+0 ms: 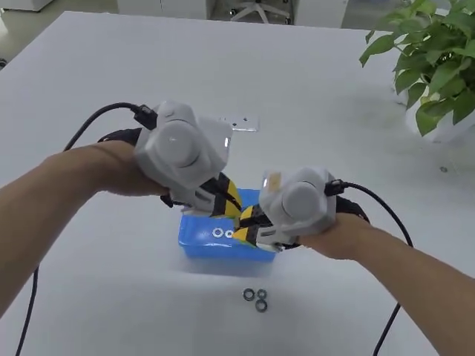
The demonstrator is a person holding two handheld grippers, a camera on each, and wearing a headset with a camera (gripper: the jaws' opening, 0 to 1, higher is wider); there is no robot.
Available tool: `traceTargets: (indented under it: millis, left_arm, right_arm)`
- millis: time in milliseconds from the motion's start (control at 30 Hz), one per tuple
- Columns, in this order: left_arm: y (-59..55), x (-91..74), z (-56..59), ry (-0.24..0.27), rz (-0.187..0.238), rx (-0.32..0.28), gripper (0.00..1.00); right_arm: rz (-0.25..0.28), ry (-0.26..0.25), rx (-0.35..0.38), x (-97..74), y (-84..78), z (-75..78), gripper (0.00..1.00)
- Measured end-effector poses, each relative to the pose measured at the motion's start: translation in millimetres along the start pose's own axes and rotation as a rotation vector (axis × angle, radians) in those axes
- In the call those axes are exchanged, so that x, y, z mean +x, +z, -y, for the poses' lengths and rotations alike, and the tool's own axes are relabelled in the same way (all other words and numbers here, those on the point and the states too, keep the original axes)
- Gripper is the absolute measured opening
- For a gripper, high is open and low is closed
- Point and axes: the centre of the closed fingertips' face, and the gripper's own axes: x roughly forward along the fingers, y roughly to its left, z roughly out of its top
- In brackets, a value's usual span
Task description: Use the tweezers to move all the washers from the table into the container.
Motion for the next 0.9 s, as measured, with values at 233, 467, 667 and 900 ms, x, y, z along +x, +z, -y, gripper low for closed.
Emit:
traceTargets:
  millis: [233, 467, 667, 900]
  left_arm:
    - [-7.3, 9.3, -5.6, -0.01, -0.008, -0.005, 0.06]
    - [-11.8, 18.1, -8.1, -0.018, -0.006, -0.018, 0.06]
    - [-15.2, 23.8, -10.4, -0.023, -0.003, -0.024, 0.06]
    - [-19.0, 28.2, -13.7, -0.029, -0.004, -0.033, 0.06]
  right_arm:
    - [-0.006, 0.004, 0.002, 7.0, -7.4, 4.2, 0.11]
    - [-0.016, 0.017, 0.009, 12.7, -16.5, 7.0, 0.11]
    - [-0.021, 0.019, 0.011, 17.2, -22.0, 10.7, 0.11]
    - [-0.02, 0.028, 0.018, 22.6, -25.0, 13.5, 0.11]
